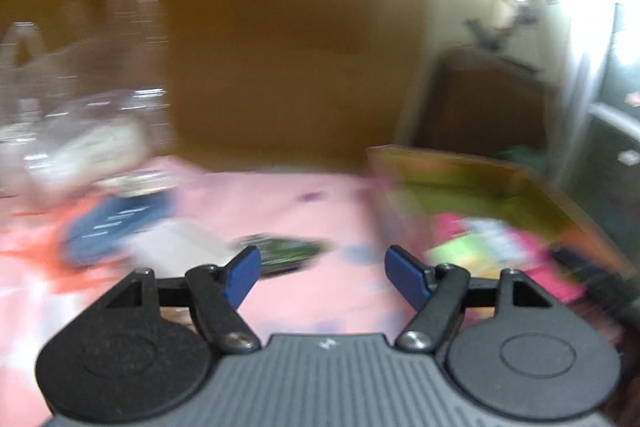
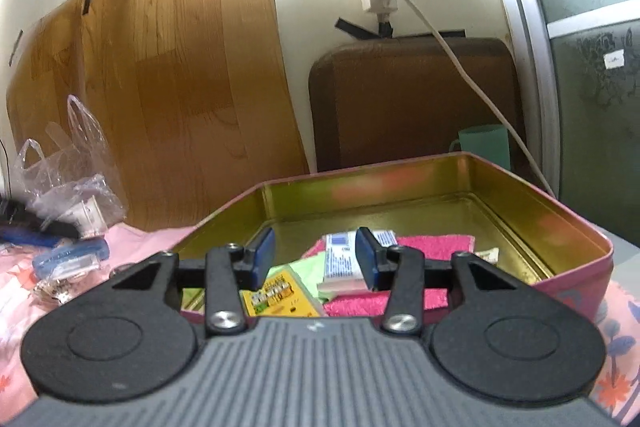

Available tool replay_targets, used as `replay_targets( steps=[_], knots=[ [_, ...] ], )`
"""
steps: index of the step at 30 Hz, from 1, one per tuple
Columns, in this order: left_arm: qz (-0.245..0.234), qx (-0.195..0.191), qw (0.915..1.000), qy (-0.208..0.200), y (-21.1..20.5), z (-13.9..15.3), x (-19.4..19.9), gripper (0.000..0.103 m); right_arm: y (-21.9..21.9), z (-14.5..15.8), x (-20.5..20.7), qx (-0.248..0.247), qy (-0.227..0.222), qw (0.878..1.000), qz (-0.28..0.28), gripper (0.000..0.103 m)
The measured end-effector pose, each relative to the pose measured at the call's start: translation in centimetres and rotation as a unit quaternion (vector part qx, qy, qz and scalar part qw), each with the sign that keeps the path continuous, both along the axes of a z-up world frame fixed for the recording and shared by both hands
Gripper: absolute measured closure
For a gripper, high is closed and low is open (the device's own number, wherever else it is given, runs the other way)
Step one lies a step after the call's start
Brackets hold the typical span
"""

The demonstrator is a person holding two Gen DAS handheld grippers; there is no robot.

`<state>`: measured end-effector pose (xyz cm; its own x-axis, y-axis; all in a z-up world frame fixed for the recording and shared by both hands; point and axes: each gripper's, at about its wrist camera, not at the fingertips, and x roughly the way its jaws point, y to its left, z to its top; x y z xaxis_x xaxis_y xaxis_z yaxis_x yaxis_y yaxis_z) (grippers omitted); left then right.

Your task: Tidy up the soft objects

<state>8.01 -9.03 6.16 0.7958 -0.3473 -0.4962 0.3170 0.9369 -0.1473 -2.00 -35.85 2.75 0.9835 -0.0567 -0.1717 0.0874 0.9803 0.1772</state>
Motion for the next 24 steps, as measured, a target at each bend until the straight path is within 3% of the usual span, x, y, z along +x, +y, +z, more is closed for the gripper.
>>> replay_targets(
  steps=[3,6,8,11,13,15,19,21,24],
  knots=[
    [0.062,0.048,0.9969,0.006,4.7,-1.6,-0.5,0.032,0.8,0.3,-0.7,0.004,-0.022,1.000,0.012,0.055],
    [0.122,0.082,0.9891,0.014,9.2,-3.3,-0.3,0.032,3.0,1.4,-1.5,0.008,-0.037,0.997,0.063,0.054],
    [0.153,0.082,0.9846,0.020,11.8,-4.2,0.0,0.032,5.5,2.1,-1.6,0.000,-0.029,0.994,0.104,0.054],
    [0.187,0.052,0.9805,0.033,14.6,-5.4,0.5,0.032,9.5,2.5,0.2,0.029,0.027,0.982,0.187,0.054],
    [0.189,0.024,0.9808,0.043,15.5,-5.8,0.8,0.030,11.6,2.4,2.0,0.058,0.066,0.970,0.226,0.054],
    [0.188,0.005,0.9818,0.027,15.9,-5.6,0.5,0.028,13.9,2.2,4.1,0.074,0.097,0.961,0.248,0.054],
    [0.170,0.000,0.9854,0.002,15.6,-5.3,-0.2,0.025,16.6,1.3,8.6,0.102,0.140,0.955,0.241,0.054],
    [0.165,0.001,0.9862,-0.008,15.5,-5.3,-0.5,0.024,16.4,0.4,10.6,0.149,0.171,0.947,0.229,0.054],
    [0.159,-0.001,0.9872,-0.014,15.2,-5.2,-0.8,0.024,15.6,-1.2,13.2,0.244,0.203,0.922,0.220,0.051]
  ],
)
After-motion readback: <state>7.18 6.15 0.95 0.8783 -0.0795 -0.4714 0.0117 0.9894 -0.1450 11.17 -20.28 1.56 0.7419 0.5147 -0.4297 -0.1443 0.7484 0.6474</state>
